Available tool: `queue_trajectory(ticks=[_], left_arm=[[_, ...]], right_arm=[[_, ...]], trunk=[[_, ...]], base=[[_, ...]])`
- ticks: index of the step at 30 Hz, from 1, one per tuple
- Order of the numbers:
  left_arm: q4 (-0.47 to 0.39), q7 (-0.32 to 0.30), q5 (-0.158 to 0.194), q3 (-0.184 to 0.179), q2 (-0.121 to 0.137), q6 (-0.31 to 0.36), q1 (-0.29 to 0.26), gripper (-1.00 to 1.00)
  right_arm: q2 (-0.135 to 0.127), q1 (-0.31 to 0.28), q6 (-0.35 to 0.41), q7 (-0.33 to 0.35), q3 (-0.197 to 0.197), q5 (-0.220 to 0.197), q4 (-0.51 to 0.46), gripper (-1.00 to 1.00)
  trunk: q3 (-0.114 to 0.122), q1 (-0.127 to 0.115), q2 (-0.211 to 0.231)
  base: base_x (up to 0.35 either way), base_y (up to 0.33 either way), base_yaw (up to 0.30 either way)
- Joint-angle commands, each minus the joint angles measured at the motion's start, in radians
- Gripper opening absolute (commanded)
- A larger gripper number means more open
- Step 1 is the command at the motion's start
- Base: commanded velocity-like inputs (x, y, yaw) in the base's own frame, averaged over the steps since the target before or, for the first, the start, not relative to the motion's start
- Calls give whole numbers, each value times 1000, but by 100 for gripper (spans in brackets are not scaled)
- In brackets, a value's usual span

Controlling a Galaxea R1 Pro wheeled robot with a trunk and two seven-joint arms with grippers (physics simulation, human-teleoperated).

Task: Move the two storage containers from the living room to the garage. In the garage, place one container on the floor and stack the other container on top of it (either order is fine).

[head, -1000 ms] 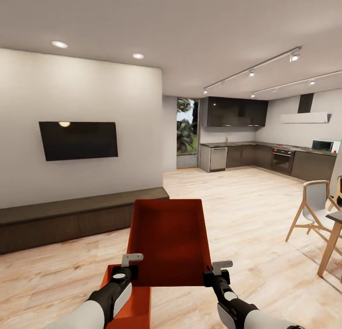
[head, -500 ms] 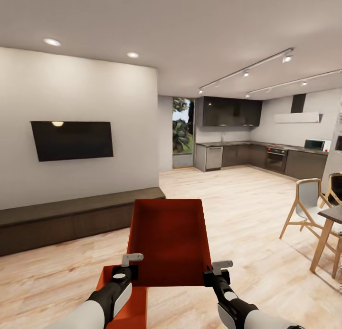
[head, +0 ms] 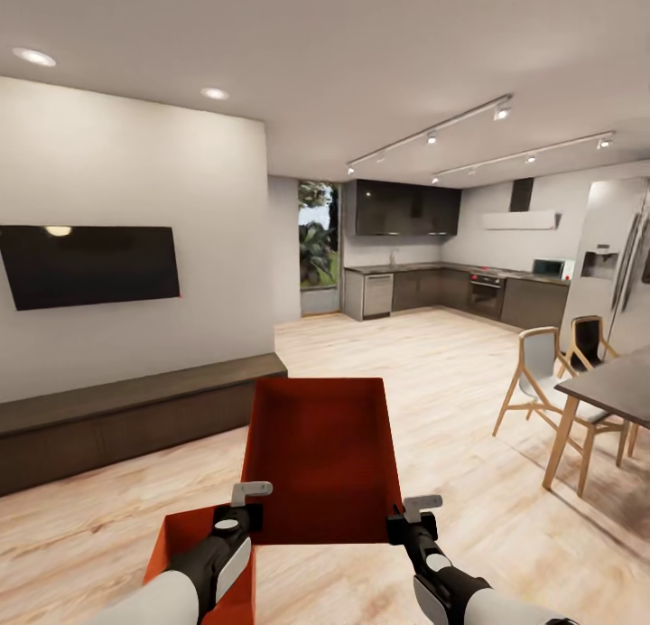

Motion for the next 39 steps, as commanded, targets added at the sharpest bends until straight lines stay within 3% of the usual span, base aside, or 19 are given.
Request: queue_trajectory(ticks=[1,11,39], left_arm=[[-1,12,1,22,7,3,-1,-100],[-1,12,1,21,7,3,-1,-100],[0,12,1,20,7,6,-1,-100]], right_arm=[[0,-1,-7,-4,4,-21,1,-100],[-1,-1,-7,-4,4,-21,1,-100],[0,-1,-7,-3,4,-22,1,-100]], trunk=[[-2,0,-1],[-2,0,-1],[-2,0,-1]], base=[[0,0,-195],[0,0,-125],[0,0,-259]])
